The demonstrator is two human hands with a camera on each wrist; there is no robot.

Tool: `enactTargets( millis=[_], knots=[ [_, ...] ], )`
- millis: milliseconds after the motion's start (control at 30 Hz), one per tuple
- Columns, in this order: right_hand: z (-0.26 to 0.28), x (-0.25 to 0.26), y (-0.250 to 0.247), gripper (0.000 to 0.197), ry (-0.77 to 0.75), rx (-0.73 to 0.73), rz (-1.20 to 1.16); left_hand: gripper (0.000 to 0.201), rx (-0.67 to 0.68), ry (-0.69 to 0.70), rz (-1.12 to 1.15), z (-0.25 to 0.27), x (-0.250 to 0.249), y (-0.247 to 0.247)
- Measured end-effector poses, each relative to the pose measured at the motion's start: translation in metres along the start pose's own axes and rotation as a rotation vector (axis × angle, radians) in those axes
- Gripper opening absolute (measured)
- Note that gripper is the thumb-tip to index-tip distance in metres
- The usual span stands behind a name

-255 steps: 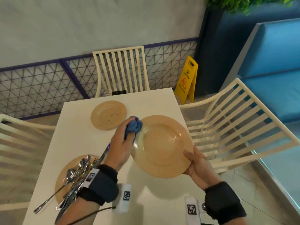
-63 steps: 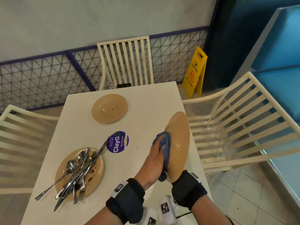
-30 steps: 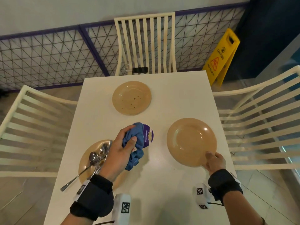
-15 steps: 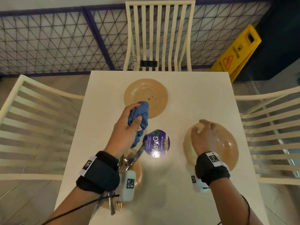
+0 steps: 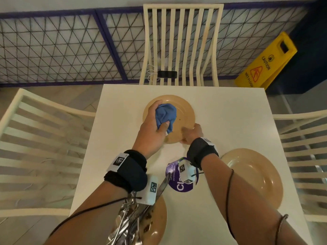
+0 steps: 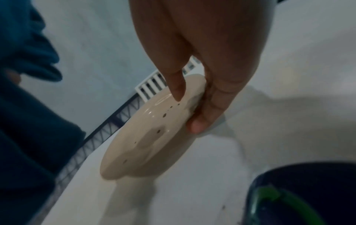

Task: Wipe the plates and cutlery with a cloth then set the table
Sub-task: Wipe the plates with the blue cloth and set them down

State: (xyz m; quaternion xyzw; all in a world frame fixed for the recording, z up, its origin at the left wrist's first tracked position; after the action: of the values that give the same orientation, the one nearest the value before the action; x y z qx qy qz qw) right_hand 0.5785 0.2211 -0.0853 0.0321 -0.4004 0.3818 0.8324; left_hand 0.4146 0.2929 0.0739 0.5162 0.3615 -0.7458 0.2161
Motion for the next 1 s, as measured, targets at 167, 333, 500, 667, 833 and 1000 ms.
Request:
enactTargets(
  millis=[167,333,500,667,833,1000],
  knots=[
    [0.024,-0.009,0.0,0.038,0.025,0.214,-0.358,0.061,0.011,-0.006,-0.117,-0.015,0.001,0.011],
    [0.064,-0.019,-0.027,0.043,-0.021,0.371,-0.432,0.058,0.07,0.064,-0.31,-0.01,0.005,0.039],
    [0.107,-0.024,-0.071,0.045,-0.129,0.393,-0.527,0.057,0.215,0.2,-0.464,0.029,-0.006,0.103],
    [0.14,-0.034,-0.136,0.033,-0.203,0.338,-0.543,0.053,0.18,0.222,-0.901,0.086,0.008,0.124],
    [0.178,-0.06,-0.187,0.035,-0.254,0.385,-0.486,0.05,0.139,0.215,-0.97,0.104,0.018,0.1],
    [0.21,-0.066,-0.213,0.035,-0.337,0.406,-0.438,0.06,-0.034,0.18,-0.807,0.11,-0.041,0.134]
  ],
)
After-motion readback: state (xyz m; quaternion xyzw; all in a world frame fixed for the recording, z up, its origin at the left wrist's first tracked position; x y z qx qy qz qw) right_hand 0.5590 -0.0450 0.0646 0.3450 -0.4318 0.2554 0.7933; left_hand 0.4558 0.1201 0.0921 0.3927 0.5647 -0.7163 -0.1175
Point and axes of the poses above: each hand's wrist, its own z-axis away from the middle knuckle, its own y-axis out of the palm, x = y × z, the point moved 5 cm from there along -z, towards the middle knuckle, and after that the axes turned 3 degrees about -y, right-handed, at the moved point
